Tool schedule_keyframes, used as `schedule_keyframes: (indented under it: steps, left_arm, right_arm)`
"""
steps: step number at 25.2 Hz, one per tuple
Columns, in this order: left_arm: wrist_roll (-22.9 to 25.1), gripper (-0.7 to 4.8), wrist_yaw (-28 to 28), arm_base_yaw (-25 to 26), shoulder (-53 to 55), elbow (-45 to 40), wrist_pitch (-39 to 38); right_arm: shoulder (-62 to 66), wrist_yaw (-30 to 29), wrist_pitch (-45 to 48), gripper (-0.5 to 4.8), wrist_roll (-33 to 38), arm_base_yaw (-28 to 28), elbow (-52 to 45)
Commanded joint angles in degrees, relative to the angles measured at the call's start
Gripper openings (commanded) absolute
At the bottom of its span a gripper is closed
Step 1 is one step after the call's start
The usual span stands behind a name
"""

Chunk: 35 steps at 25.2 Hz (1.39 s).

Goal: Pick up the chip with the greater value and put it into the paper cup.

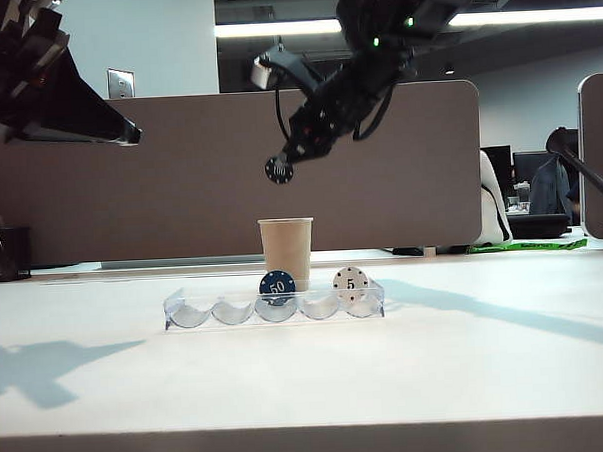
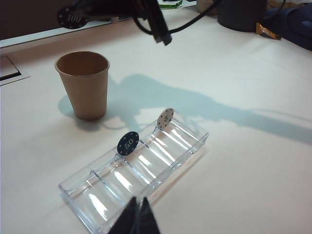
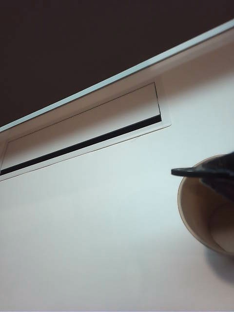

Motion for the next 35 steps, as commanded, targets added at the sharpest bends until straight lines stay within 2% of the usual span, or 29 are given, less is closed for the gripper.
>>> schedule_keyframes:
  steps: [1, 7, 12, 25, 29, 35]
  left_arm:
    - [0.0, -0.05, 0.4, 0.0, 0.0, 0.2, 0.6]
    - [0.0, -0.05, 0.4, 0.0, 0.0, 0.2, 0.5]
    - [0.0, -0.05, 0.4, 0.0, 0.0, 0.2, 0.4]
    - [-1.3, -0.05, 0.4, 0.0, 0.0, 0.2, 0.1]
    - [-1.3, -0.05, 0.4, 0.0, 0.0, 0.2, 0.1]
    - [-1.3, -0.05, 0.4, 0.0, 0.0, 0.2, 0.1]
  right_arm:
    - [1.6, 0.0, 1.6, -0.01, 2.5, -0.1, 0.2]
    - [3.2, 0.2, 1.9, -0.01, 2.5, -0.1, 0.2]
    - [3.5, 3.6, 3.4, -0.01, 2.5, -0.1, 0.2]
    - [4.7, 4.3, 4.7, 0.01, 2.6, -0.2, 0.2]
    - [4.7, 6.1, 4.6, 0.45, 2.6, -0.2, 0.2]
    - [4.7, 6.1, 4.6, 0.45, 2.6, -0.2, 0.2]
